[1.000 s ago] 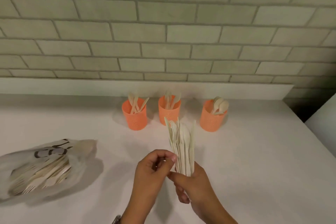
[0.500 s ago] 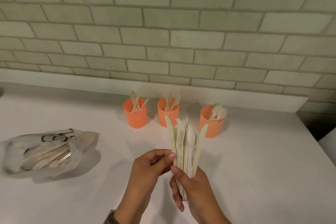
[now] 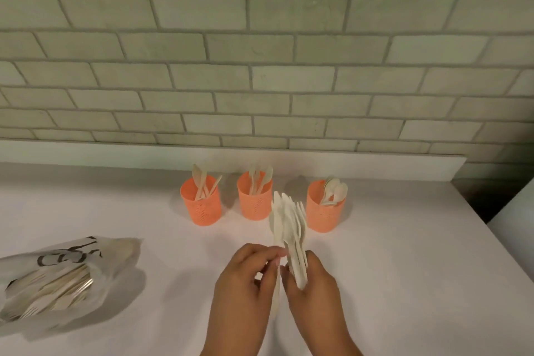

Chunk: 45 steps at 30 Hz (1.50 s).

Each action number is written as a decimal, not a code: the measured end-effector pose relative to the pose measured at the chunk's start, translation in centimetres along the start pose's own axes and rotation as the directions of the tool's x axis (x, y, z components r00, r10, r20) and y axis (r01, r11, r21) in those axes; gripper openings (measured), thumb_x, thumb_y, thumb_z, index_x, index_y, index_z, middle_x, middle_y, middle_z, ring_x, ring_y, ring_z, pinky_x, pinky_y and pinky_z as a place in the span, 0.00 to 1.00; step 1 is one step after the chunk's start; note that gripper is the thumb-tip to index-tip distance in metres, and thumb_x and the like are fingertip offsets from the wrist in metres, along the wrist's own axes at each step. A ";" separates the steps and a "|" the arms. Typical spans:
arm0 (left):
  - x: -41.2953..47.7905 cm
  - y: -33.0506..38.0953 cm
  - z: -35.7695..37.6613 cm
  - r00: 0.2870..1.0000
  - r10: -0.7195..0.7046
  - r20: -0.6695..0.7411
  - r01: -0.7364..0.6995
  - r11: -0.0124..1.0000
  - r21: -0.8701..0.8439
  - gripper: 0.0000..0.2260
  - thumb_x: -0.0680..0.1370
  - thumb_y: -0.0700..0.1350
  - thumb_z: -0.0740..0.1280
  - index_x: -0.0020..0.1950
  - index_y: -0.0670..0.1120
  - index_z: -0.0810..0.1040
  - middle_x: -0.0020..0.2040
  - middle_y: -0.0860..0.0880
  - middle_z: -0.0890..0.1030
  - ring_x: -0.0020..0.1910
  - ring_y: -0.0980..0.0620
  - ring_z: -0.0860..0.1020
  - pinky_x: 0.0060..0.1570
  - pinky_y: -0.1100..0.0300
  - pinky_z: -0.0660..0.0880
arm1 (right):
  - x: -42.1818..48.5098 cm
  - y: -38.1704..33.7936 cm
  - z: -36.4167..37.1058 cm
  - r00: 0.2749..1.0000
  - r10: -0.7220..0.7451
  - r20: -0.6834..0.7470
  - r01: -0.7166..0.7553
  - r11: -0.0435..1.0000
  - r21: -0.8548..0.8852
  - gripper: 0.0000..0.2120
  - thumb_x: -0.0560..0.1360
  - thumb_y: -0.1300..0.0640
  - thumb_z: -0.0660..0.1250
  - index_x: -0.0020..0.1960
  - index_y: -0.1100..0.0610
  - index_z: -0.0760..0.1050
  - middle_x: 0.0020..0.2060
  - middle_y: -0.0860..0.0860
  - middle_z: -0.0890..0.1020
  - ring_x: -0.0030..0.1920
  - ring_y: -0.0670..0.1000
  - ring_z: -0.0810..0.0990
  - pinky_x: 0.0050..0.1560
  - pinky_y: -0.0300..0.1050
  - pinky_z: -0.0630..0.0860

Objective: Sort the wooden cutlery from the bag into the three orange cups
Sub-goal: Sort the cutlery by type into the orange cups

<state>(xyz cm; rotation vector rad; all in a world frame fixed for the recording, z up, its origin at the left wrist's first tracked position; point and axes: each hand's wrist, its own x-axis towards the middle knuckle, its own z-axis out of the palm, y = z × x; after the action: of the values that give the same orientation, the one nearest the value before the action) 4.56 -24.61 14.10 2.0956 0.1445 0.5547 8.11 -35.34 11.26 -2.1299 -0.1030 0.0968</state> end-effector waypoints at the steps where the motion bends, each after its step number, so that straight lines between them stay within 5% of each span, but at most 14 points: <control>1: -0.1 -0.1 0.4 1.000 0.022 0.000 -0.022 1.000 0.014 0.10 0.74 0.42 0.69 0.45 0.59 0.82 0.48 0.62 0.77 0.44 0.61 0.78 0.36 0.73 0.74 | -0.1 -0.1 -0.2 0.999 -0.033 -0.005 0.033 0.997 -0.068 0.10 0.76 0.47 0.61 0.51 0.53 0.70 0.38 0.49 0.81 0.40 0.51 0.80 0.42 0.45 0.76; 4: 0.1 0.3 1.2 1.000 0.000 -0.023 0.001 0.999 0.032 0.13 0.67 0.60 0.68 0.50 0.60 0.79 0.47 0.63 0.76 0.43 0.62 0.77 0.36 0.72 0.75 | -0.3 -0.5 -0.9 0.994 -0.108 -0.010 0.104 0.977 -0.188 0.13 0.78 0.48 0.57 0.62 0.47 0.64 0.33 0.45 0.75 0.35 0.48 0.75 0.33 0.36 0.69; 7: 0.7 0.6 1.3 0.998 0.023 -0.058 -0.020 0.999 0.047 0.17 0.64 0.65 0.64 0.50 0.61 0.75 0.46 0.63 0.76 0.41 0.62 0.77 0.35 0.70 0.75 | -0.2 -0.8 -1.4 0.987 -0.157 -0.031 0.142 0.947 -0.287 0.20 0.78 0.50 0.56 0.69 0.47 0.57 0.43 0.46 0.80 0.41 0.50 0.80 0.37 0.36 0.67; 9: 1.2 0.6 1.2 0.998 0.018 -0.056 -0.017 1.000 0.019 0.12 0.65 0.61 0.68 0.44 0.58 0.77 0.43 0.60 0.78 0.39 0.60 0.78 0.33 0.70 0.73 | 0.1 -1.0 -1.5 0.990 -0.137 -0.023 0.124 0.944 -0.306 0.21 0.79 0.49 0.56 0.70 0.48 0.56 0.49 0.46 0.82 0.46 0.50 0.81 0.40 0.36 0.69; 13: 1.6 0.7 0.5 0.993 -0.087 -0.084 0.072 0.982 -0.173 0.08 0.67 0.43 0.76 0.35 0.55 0.81 0.36 0.58 0.81 0.36 0.58 0.79 0.35 0.67 0.75 | 0.5 -0.3 -1.1 0.993 -0.114 -0.006 0.109 0.965 -0.239 0.15 0.77 0.49 0.59 0.62 0.49 0.65 0.40 0.45 0.77 0.38 0.49 0.76 0.37 0.38 0.70; 16: 3.3 0.9 -1.8 0.960 -0.211 -0.185 0.136 0.926 -0.352 0.11 0.67 0.40 0.75 0.31 0.56 0.82 0.32 0.56 0.82 0.32 0.55 0.79 0.37 0.65 0.78 | 0.9 1.0 -0.6 1.000 -0.019 0.017 0.021 0.991 -0.133 0.10 0.75 0.51 0.64 0.55 0.52 0.71 0.40 0.47 0.80 0.39 0.51 0.79 0.40 0.42 0.73; 18: 4.9 -0.1 -3.9 0.941 -0.258 -0.220 0.153 0.902 -0.404 0.10 0.67 0.41 0.75 0.32 0.57 0.83 0.31 0.54 0.83 0.35 0.50 0.82 0.43 0.59 0.79 | 1.0 1.6 -0.4 0.997 0.059 0.057 -0.062 0.997 0.048 0.07 0.74 0.52 0.67 0.50 0.52 0.73 0.37 0.49 0.80 0.30 0.46 0.76 0.33 0.42 0.73; 21: 7.3 -2.4 -6.2 0.923 -0.294 -0.248 0.198 0.916 -0.349 0.07 0.68 0.42 0.75 0.34 0.53 0.83 0.34 0.51 0.85 0.39 0.46 0.83 0.48 0.54 0.78 | 1.0 2.4 -0.5 0.987 0.126 0.096 -0.145 0.963 0.226 0.04 0.74 0.57 0.68 0.45 0.50 0.74 0.29 0.47 0.75 0.19 0.43 0.68 0.22 0.36 0.65; 25: 10.8 -6.2 -8.4 0.913 -0.318 -0.254 0.284 0.945 -0.163 0.06 0.70 0.45 0.74 0.40 0.42 0.84 0.35 0.51 0.83 0.32 0.62 0.79 0.36 0.72 0.72 | 1.2 2.6 -0.3 0.985 0.126 0.117 -0.152 0.955 0.254 0.04 0.74 0.59 0.68 0.48 0.53 0.75 0.27 0.49 0.73 0.17 0.44 0.65 0.19 0.36 0.64; 28: 13.6 -8.7 -9.3 0.898 -0.355 -0.259 0.329 0.934 -0.141 0.06 0.70 0.42 0.74 0.34 0.44 0.81 0.28 0.55 0.80 0.25 0.66 0.74 0.29 0.76 0.67 | 1.4 2.7 -0.1 0.982 0.130 0.134 -0.161 0.953 0.256 0.05 0.74 0.59 0.68 0.48 0.52 0.75 0.27 0.48 0.74 0.17 0.45 0.66 0.19 0.37 0.65; 32: 17.2 -11.1 -9.3 0.888 -0.383 -0.256 0.358 0.923 -0.140 0.07 0.69 0.39 0.74 0.35 0.45 0.77 0.32 0.50 0.79 0.31 0.56 0.75 0.37 0.64 0.72 | 1.9 3.0 -0.1 0.981 0.139 0.136 -0.169 0.955 0.244 0.05 0.74 0.58 0.69 0.47 0.51 0.75 0.25 0.49 0.74 0.18 0.46 0.66 0.20 0.38 0.66; 35: 19.4 -12.0 -8.8 0.887 -0.396 -0.238 0.377 0.918 -0.121 0.09 0.69 0.38 0.73 0.44 0.41 0.76 0.33 0.51 0.79 0.33 0.56 0.76 0.37 0.65 0.72 | 2.4 3.0 -0.1 0.979 0.150 0.136 -0.180 0.952 0.247 0.05 0.73 0.58 0.69 0.46 0.50 0.75 0.24 0.50 0.75 0.17 0.46 0.67 0.20 0.38 0.67; 41: 21.8 -13.6 -7.5 0.892 -0.418 -0.174 0.389 0.904 -0.175 0.10 0.73 0.34 0.68 0.53 0.39 0.80 0.47 0.43 0.82 0.47 0.46 0.80 0.55 0.52 0.77 | 3.5 3.6 0.2 0.972 0.199 0.126 -0.227 0.937 0.266 0.06 0.72 0.59 0.70 0.47 0.51 0.75 0.24 0.51 0.76 0.17 0.48 0.67 0.19 0.39 0.66; 45: 22.4 -15.0 -6.8 0.882 -0.458 -0.110 0.427 0.876 -0.224 0.12 0.75 0.32 0.64 0.57 0.40 0.78 0.47 0.45 0.81 0.50 0.44 0.79 0.54 0.51 0.76 | 3.8 3.8 0.9 0.963 0.228 0.143 -0.259 0.931 0.256 0.06 0.72 0.58 0.71 0.45 0.49 0.76 0.21 0.49 0.75 0.18 0.48 0.67 0.20 0.38 0.65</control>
<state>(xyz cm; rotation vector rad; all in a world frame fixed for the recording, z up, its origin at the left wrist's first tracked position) 23.14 -4.02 12.35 1.7466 0.6262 0.4335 11.97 -36.16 7.46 -1.8516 0.1063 0.3569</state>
